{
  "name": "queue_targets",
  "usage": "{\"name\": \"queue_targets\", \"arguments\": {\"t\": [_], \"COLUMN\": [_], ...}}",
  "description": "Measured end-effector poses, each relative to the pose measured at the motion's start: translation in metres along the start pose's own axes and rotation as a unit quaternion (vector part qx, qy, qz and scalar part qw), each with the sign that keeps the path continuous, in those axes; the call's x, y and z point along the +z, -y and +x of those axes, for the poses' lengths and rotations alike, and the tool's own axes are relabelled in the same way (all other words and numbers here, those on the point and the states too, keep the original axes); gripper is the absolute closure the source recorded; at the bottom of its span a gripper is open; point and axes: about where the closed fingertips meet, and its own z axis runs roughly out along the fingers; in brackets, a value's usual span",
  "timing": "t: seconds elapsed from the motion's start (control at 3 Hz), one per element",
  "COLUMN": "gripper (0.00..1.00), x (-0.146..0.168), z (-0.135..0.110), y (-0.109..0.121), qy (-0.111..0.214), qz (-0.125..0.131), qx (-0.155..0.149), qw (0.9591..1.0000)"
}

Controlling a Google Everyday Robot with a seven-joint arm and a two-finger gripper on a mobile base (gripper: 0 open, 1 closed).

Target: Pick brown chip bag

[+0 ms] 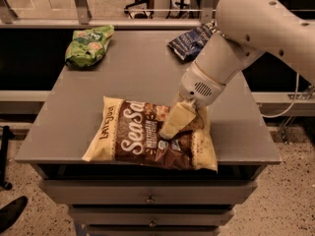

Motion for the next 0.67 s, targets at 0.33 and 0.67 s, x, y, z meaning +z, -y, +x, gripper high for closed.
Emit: {"name": "queue_targets", "arguments": {"t": [0.33,0.67], "gripper": [1.0,1.0], "x": [-0.0026,-0.0029], "z": [-0.0013,-0.0014], "y": [0.0,0.0], "qy": [0.001,0.001], "qz": [0.001,0.001], "qx": [0.001,0.001], "qw": [1.0,1.0]}}
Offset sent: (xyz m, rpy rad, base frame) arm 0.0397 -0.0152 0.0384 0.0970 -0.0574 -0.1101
